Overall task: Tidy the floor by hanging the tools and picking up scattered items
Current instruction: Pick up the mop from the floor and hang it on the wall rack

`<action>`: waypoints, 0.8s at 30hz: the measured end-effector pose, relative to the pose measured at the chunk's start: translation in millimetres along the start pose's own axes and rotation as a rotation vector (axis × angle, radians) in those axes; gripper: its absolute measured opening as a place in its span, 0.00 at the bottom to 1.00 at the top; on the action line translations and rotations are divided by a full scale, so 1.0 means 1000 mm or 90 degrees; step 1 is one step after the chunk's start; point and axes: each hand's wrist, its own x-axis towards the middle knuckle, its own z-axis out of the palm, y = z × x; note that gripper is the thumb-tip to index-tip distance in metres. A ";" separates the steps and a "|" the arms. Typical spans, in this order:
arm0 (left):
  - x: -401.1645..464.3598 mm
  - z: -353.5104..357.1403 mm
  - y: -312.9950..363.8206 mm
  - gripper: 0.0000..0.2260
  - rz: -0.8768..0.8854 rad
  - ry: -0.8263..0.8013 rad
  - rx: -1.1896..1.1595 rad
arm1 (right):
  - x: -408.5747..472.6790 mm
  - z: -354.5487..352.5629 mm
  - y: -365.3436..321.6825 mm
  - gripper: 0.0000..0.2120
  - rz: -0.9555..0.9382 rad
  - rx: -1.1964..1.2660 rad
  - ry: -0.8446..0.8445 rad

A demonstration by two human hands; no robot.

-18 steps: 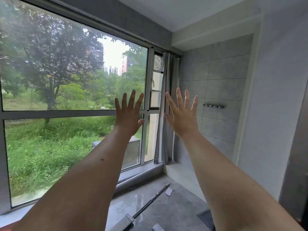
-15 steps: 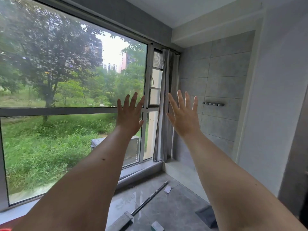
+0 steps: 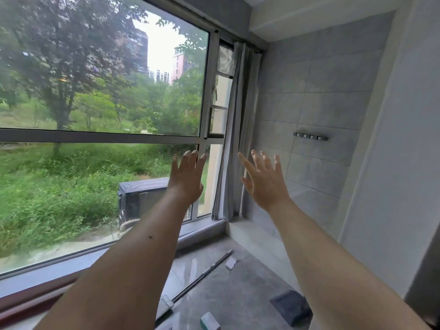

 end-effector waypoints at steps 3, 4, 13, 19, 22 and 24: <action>0.015 0.035 0.008 0.35 -0.014 -0.049 -0.006 | 0.014 0.041 0.014 0.30 -0.033 0.000 -0.054; 0.022 0.050 0.010 0.35 -0.017 -0.068 -0.003 | 0.020 0.058 0.017 0.30 -0.036 0.006 -0.068; 0.072 0.165 -0.003 0.35 -0.019 -0.122 -0.042 | 0.063 0.180 0.008 0.29 -0.058 0.052 -0.174; 0.117 0.252 -0.025 0.33 -0.028 -0.163 -0.070 | 0.098 0.265 -0.005 0.29 -0.052 0.089 -0.231; 0.143 0.299 -0.029 0.32 -0.005 -0.205 -0.083 | 0.110 0.313 -0.004 0.29 -0.043 0.104 -0.272; 0.160 0.327 -0.027 0.32 0.007 -0.241 -0.084 | 0.120 0.343 -0.001 0.30 -0.032 0.100 -0.309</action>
